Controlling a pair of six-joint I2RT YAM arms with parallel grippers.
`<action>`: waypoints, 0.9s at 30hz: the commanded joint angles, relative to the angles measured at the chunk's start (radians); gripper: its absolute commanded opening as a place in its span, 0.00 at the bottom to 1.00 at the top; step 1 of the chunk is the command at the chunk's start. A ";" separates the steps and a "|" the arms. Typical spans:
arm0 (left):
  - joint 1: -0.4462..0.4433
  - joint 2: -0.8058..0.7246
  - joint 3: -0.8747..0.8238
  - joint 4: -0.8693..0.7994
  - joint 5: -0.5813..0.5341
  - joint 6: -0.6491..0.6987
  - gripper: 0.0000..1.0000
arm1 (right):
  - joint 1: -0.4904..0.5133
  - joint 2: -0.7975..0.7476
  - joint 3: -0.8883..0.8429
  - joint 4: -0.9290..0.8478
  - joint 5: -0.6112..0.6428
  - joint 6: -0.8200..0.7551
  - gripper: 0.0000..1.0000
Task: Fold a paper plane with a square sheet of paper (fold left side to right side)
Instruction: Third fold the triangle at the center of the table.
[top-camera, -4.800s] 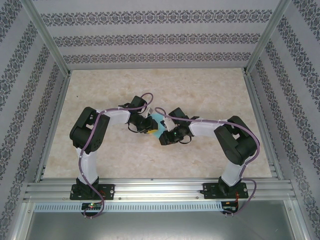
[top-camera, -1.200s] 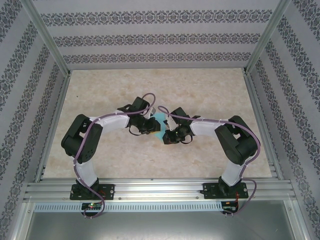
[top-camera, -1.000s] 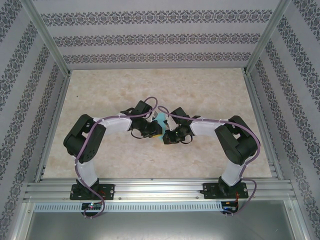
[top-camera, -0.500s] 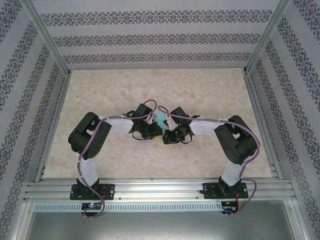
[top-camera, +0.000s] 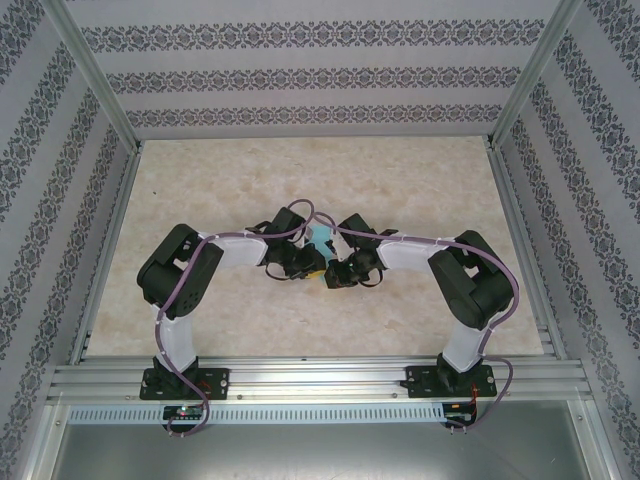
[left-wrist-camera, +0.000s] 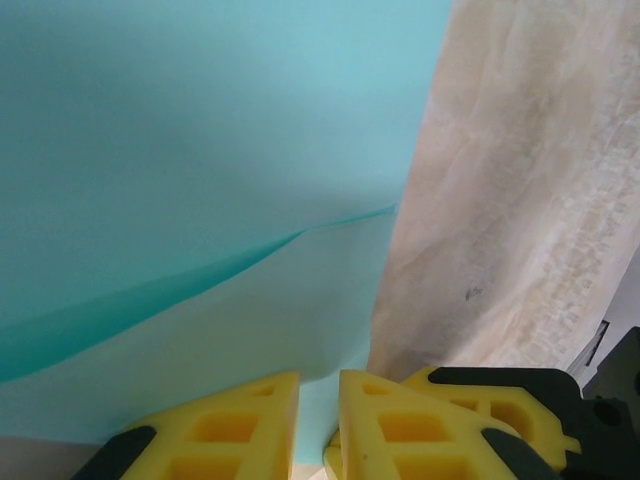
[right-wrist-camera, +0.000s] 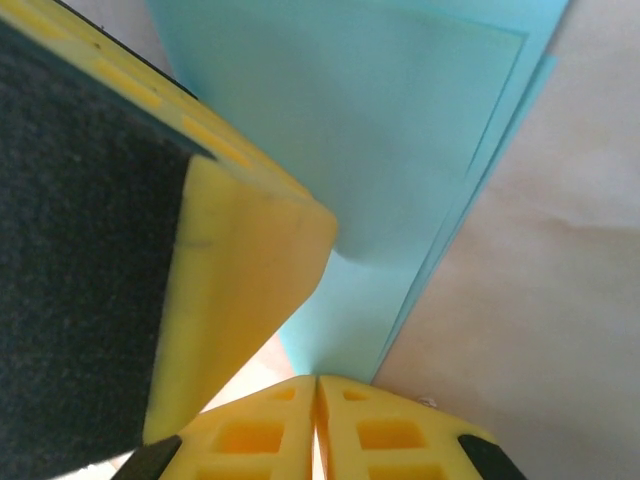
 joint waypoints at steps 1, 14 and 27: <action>0.064 0.023 0.006 -0.097 -0.194 0.076 0.22 | 0.033 0.084 -0.054 -0.111 0.096 0.005 0.11; 0.204 0.021 0.076 -0.175 -0.240 0.195 0.28 | 0.034 0.072 -0.064 -0.101 0.096 0.009 0.12; 0.252 -0.057 0.109 -0.217 -0.195 0.247 0.37 | 0.029 0.030 -0.062 -0.078 0.095 0.010 0.13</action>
